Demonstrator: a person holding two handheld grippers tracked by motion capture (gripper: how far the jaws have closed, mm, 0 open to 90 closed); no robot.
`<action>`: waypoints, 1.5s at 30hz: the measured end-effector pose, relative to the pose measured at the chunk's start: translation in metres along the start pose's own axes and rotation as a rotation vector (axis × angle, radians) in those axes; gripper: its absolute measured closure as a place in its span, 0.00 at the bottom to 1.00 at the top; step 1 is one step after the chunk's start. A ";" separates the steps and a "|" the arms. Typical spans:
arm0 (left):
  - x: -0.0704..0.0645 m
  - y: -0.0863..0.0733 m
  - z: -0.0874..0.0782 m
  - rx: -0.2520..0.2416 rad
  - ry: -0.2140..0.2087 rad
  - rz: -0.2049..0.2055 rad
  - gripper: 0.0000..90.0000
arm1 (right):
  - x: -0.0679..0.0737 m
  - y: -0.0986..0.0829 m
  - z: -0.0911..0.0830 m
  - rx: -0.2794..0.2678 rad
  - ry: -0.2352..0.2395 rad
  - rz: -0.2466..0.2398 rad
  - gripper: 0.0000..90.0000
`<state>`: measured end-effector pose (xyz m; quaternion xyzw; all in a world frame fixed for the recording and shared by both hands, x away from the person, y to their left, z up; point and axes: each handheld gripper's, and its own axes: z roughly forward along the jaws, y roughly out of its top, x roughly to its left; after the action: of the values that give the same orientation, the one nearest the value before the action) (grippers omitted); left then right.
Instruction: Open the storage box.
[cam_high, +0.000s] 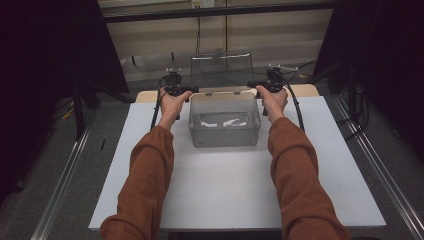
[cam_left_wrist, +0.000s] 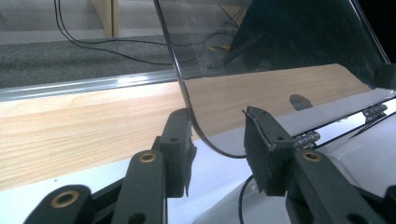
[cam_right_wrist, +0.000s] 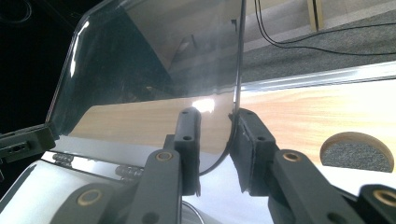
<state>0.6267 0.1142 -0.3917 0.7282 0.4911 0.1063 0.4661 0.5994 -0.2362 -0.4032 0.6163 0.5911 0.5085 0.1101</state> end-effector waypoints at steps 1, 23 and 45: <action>0.000 0.000 0.000 0.001 -0.001 -0.003 0.68 | 0.000 0.000 0.000 -0.001 -0.001 -0.002 0.80; 0.003 -0.004 0.003 -0.017 0.016 -0.016 0.68 | -0.003 -0.007 0.008 0.023 -0.005 0.051 0.70; 0.004 -0.008 0.006 -0.068 0.026 -0.026 0.49 | -0.006 -0.008 0.004 -0.052 -0.028 -0.026 0.59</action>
<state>0.6277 0.1143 -0.4023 0.7040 0.5027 0.1262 0.4856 0.5982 -0.2371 -0.4139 0.6126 0.5840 0.5136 0.1410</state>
